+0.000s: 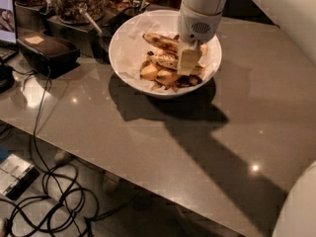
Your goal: Pick banana from white bowl
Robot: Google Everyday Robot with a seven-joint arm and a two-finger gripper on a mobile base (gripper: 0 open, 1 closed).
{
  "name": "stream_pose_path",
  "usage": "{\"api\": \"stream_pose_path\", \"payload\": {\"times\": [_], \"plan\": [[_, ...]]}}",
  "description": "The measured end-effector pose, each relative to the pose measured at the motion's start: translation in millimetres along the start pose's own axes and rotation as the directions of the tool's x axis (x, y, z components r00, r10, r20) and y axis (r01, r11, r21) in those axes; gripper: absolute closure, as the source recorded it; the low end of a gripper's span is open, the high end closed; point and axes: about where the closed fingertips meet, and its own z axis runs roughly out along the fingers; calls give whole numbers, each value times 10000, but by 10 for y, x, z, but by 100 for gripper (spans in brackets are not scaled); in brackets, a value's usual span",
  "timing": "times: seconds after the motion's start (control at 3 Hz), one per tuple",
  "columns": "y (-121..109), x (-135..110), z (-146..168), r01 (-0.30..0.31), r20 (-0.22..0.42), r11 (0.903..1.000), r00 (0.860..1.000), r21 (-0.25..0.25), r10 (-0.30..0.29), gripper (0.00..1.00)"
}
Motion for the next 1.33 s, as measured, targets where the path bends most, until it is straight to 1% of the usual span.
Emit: {"api": "stream_pose_path", "payload": {"times": [0.67, 1.0, 1.33], "plan": [[-102, -108, -42, 393, 141, 9980, 9991, 487, -401, 100], [-123, -126, -46, 350, 123, 9979, 9993, 550, -357, 100], [-24, -366, -338, 891, -364, 9910, 9956, 995, -858, 100]]}}
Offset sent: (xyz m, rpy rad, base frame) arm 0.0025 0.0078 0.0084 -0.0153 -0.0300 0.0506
